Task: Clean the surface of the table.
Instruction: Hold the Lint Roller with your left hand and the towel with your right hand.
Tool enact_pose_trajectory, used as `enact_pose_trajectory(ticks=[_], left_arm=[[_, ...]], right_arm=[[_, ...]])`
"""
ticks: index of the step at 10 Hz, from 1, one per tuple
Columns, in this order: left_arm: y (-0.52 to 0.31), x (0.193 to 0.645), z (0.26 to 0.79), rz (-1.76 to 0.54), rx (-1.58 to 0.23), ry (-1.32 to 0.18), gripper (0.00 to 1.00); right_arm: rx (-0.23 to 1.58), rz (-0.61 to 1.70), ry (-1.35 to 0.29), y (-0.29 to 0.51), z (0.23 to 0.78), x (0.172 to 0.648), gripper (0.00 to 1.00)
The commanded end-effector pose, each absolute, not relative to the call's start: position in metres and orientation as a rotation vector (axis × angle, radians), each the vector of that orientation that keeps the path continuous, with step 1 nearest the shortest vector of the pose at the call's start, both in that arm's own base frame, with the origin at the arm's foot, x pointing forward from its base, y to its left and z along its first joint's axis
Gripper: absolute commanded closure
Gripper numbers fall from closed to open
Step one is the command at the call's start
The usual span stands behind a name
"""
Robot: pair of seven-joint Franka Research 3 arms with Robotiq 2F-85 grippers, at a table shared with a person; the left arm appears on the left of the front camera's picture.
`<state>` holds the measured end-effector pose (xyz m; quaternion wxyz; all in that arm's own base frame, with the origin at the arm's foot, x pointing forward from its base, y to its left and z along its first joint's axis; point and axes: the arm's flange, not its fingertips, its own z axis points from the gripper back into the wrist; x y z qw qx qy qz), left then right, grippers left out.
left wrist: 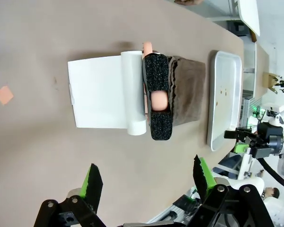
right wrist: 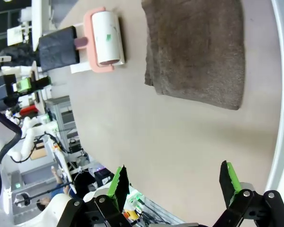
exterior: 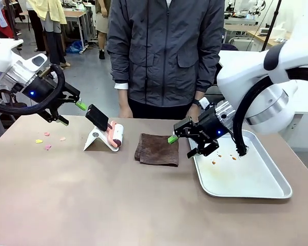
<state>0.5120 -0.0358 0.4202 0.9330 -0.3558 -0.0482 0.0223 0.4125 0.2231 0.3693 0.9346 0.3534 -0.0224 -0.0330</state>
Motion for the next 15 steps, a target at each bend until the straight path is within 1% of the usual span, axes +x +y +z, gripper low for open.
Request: enact_pose_trajectory(ticks=[1,2,3,5,7,10,12,15], left_arm=[[-0.034,0.512,0.42,0.05,-0.729,-0.099,0.0],[-0.047,0.512,0.424,0.068,-0.775,-0.159,0.0],[-0.058,0.522,0.428,0.057,-0.785,-0.167,0.0],[-0.074,0.534,0.431,0.049,-0.771,-0.156,0.0],[-0.083,0.548,0.424,0.064,-0.724,-0.111,0.0],[-0.09,0.56,0.418,0.076,-0.675,-0.077,0.0],[-0.093,0.564,0.413,0.084,-0.671,-0.068,0.0],[-0.095,0.568,0.408,0.091,-0.667,-0.05,0.0]], right_arm=[[0.722,-0.068,-0.045,0.223,0.369,0.413,0.0],[0.637,-0.046,-0.055,0.231,0.367,0.42,0.0],[0.552,-0.06,-0.056,0.241,0.365,0.436,0.0],[0.51,-0.017,-0.035,0.256,0.364,0.46,0.0],[0.486,-0.045,-0.051,0.263,0.355,0.483,0.0],[0.431,-0.118,-0.087,0.284,0.328,0.513,0.0],[0.396,-0.138,-0.108,0.295,0.315,0.525,0.0],[0.364,-0.17,-0.111,0.297,0.307,0.53,0.0]])
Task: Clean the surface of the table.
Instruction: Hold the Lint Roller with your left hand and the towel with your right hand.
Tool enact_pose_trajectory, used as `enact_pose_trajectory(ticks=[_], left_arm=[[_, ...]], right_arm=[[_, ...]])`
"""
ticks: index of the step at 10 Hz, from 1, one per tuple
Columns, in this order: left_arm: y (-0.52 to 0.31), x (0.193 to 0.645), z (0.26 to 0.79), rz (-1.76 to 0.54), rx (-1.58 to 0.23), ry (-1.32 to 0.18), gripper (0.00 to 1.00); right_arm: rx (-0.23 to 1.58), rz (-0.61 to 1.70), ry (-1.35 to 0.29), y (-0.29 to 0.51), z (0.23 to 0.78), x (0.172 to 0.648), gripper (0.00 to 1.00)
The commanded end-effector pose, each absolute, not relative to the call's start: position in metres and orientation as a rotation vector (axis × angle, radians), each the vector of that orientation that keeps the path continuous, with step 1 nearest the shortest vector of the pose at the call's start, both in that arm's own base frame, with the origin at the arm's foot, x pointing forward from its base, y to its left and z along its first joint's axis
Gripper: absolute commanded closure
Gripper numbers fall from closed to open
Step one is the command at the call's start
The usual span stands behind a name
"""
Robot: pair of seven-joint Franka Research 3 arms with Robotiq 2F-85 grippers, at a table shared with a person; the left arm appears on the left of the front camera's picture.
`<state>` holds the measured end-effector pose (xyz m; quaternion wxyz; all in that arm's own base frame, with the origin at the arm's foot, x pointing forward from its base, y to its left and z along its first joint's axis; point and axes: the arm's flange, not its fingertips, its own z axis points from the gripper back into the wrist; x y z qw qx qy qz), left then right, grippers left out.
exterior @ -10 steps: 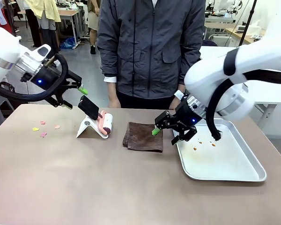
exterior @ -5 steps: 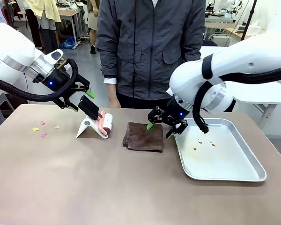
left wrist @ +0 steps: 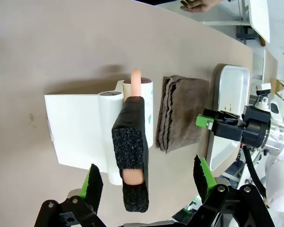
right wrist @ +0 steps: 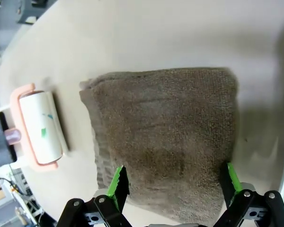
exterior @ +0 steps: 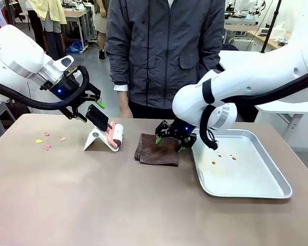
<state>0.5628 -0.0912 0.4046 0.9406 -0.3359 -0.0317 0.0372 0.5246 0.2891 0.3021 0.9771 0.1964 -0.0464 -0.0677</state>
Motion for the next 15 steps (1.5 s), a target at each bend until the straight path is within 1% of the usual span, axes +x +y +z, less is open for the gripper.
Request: enact_pose_trajectory(ticks=[1,5,7,13,14,15], left_arm=[[-0.092,0.568,0.406,0.093,-0.668,-0.049,0.0],[-0.088,0.565,0.405,0.103,-0.673,-0.053,0.0],[-0.088,0.564,0.404,0.099,-0.675,-0.049,0.0],[-0.09,0.565,0.403,0.096,-0.659,-0.042,0.0],[-0.092,0.565,0.403,0.096,-0.654,-0.053,0.1],[-0.094,0.564,0.404,0.103,-0.642,-0.067,0.6]], right_arm=[[0.354,-0.172,-0.116,0.298,0.307,0.529,0.0],[0.271,-0.187,-0.118,0.301,0.315,0.525,0.0],[0.212,-0.215,-0.125,0.304,0.309,0.526,0.0],[0.216,-0.252,-0.111,0.307,0.301,0.532,0.0],[0.214,-0.242,-0.111,0.306,0.3,0.531,0.0],[0.215,-0.23,-0.101,0.307,0.3,0.53,0.59]])
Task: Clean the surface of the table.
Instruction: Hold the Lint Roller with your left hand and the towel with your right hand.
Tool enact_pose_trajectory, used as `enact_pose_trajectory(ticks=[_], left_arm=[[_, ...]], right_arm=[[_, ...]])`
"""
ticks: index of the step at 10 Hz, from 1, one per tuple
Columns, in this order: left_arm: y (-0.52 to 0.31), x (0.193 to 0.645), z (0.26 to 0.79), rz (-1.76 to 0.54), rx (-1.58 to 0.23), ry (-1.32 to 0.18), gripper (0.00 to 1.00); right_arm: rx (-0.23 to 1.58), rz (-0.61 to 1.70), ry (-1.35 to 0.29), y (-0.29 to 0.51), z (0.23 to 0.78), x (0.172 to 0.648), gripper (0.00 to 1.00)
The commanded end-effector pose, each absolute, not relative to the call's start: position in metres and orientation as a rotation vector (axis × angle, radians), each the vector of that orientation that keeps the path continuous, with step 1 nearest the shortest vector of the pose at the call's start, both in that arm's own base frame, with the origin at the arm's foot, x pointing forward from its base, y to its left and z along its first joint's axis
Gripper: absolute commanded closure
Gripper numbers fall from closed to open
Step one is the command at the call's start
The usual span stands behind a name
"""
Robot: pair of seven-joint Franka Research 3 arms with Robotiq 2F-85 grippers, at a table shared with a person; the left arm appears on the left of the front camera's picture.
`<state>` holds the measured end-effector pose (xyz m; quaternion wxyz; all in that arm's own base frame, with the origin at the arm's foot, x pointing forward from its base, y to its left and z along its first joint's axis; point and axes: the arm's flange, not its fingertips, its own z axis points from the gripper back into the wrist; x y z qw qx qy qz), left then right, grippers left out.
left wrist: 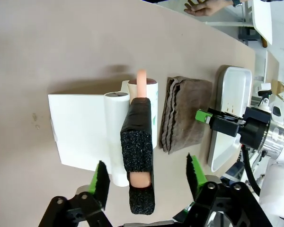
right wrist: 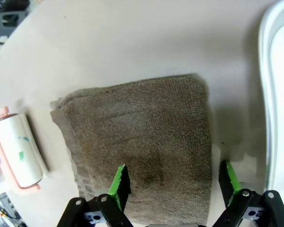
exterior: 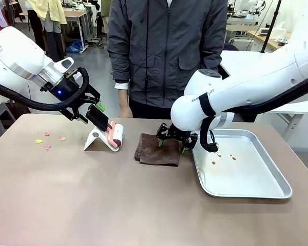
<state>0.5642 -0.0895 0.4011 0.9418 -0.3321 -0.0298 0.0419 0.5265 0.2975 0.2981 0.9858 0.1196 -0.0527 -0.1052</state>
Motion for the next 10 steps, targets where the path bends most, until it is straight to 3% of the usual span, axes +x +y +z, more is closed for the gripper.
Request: enact_pose_trajectory(ticks=[1,2,3,4,5,6,10], left_arm=[[-0.0958,0.5644,0.4039,0.115,-0.631,-0.077,0.7],[-0.0953,0.5637,0.4036,0.122,-0.638,-0.091,1.0],[-0.0947,0.5635,0.4039,0.125,-0.646,-0.097,1.0],[-0.0932,0.5636,0.4038,0.123,-0.65,-0.099,1.0],[-0.0921,0.5638,0.4037,0.124,-0.653,-0.101,0.96],[-0.0913,0.564,0.4038,0.126,-0.659,-0.101,1.0],[-0.0894,0.5636,0.4045,0.121,-0.675,-0.103,1.0]], right_arm=[[0.215,-0.218,-0.087,0.3087,0.2985,0.53,0.59],[0.211,-0.205,-0.092,0.3099,0.2972,0.5292,1.0],[0.218,-0.202,-0.085,0.3102,0.2963,0.529,0.65],[0.215,-0.205,-0.084,0.3101,0.2964,0.5293,1.0],[0.221,-0.201,-0.081,0.3112,0.2967,0.5294,1.0],[0.22,-0.202,-0.079,0.3115,0.2967,0.5298,1.0],[0.231,-0.216,-0.065,0.3082,0.2933,0.5301,1.0]])
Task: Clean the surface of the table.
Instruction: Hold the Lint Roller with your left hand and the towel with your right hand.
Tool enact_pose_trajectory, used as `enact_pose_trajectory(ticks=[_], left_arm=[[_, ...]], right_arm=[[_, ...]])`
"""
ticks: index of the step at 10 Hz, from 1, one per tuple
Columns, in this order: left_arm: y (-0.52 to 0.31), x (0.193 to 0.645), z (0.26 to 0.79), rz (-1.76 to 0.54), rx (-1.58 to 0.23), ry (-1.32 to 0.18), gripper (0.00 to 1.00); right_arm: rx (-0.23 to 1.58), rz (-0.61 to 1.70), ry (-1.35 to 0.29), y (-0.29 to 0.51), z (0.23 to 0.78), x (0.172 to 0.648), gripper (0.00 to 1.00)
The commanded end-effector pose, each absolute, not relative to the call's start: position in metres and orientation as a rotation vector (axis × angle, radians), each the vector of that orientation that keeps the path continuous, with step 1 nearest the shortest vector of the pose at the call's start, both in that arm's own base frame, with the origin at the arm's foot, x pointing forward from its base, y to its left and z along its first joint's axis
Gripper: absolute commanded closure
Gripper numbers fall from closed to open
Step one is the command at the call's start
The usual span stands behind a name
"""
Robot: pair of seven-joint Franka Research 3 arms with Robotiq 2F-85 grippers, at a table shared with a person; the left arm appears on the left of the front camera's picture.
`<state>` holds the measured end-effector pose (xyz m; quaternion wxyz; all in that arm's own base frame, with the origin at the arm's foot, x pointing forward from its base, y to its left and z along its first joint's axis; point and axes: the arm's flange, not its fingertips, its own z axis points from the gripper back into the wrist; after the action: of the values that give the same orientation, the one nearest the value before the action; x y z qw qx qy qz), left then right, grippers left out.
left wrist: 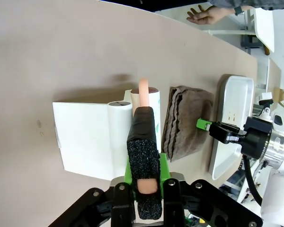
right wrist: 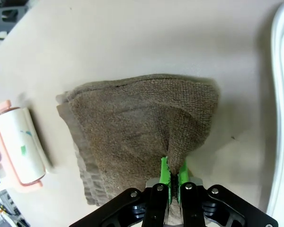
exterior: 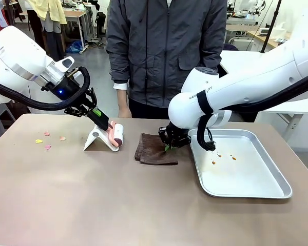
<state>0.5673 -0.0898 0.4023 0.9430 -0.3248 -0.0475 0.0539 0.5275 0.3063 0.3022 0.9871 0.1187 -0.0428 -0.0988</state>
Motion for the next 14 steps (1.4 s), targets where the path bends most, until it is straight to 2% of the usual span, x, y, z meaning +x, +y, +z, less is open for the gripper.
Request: enact_pose_trajectory(ticks=[1,4,8,10,12,13,14], left_arm=[[-0.089,0.563,0.406,0.122,-0.68,-0.11,1.0],[-0.087,0.555,0.415,0.119,-0.739,-0.147,1.0],[-0.078,0.524,0.449,0.03,-0.886,-0.231,1.0],[-0.049,0.502,0.465,-0.051,-1.027,-0.168,1.0],[0.001,0.481,0.469,-0.038,-1.1,-0.139,1.0],[0.03,0.466,0.469,-0.132,-1.202,-0.077,1.0],[0.063,0.448,0.468,-0.168,-1.278,-0.097,1.0]], right_arm=[[0.245,-0.229,-0.066,0.303,0.295,0.53,1.0],[0.4,-0.259,-0.063,0.268,0.311,0.523,1.0],[0.971,-0.228,-0.058,0.188,0.355,0.476,1.0],[1.204,-0.137,-0.011,0.162,0.369,0.442,1.0],[1.282,0.009,0.021,0.145,0.377,0.41,1.0],[1.307,0.058,0.015,0.13,0.38,0.397,1.0],[1.397,0.157,0.001,0.103,0.383,0.38,1.0]])
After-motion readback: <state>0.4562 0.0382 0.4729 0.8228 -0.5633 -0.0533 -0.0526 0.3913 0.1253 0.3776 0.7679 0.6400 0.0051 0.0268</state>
